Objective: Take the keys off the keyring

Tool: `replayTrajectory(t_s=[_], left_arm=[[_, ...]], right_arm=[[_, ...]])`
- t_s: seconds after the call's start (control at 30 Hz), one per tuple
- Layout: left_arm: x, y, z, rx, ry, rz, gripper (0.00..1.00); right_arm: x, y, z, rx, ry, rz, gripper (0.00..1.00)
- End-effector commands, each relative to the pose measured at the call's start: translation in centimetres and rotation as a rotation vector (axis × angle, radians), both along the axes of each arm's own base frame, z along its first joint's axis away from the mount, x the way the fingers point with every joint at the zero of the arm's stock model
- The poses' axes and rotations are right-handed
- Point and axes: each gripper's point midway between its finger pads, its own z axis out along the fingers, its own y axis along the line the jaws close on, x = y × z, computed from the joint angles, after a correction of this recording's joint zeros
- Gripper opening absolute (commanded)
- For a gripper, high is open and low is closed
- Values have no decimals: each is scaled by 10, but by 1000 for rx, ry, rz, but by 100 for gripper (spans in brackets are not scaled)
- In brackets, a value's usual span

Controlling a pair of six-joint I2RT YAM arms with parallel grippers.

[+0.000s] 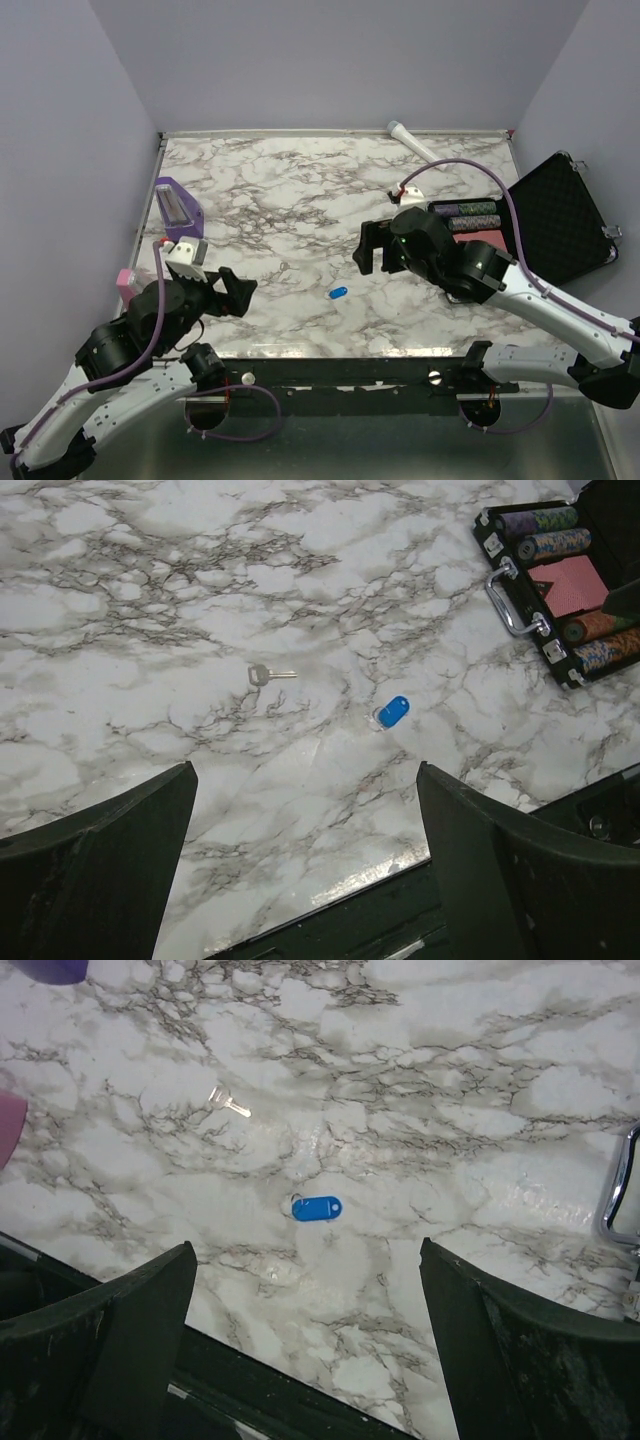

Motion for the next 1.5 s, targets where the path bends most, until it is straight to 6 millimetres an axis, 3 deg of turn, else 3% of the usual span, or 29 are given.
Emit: replayTrajectory(t_s=[0.0, 0.2, 0.37, 0.73, 0.87, 1.07, 1.13, 1.3, 1.47], left_arm=[[-3, 22, -10, -17, -11, 79, 99], [-4, 30, -11, -69, -57, 104, 99], [-4, 33, -13, -74, -51, 125, 99], [-4, 40, -14, -90, -43, 161, 99], [-4, 43, -15, -97, -46, 175, 99], [-3, 46, -16, -95, -50, 190, 99], [-3, 46, -18, -86, -46, 194, 99], [-2, 46, -18, -83, -51, 197, 99], [-2, 47, -18, -84, -60, 197, 99]], right_arm=[[17, 3, 7, 4, -117, 4, 100], [31, -3, 5, -39, -225, -10, 100], [49, -26, 11, -85, -399, -100, 100], [87, -75, -5, -248, -608, -298, 100], [106, -95, -25, -259, -611, -330, 100], [127, -140, -90, -295, -540, -441, 100], [132, -154, -102, -287, -542, -472, 100], [139, -176, -122, -292, -563, -528, 100], [144, -191, -119, -221, -635, -587, 100]])
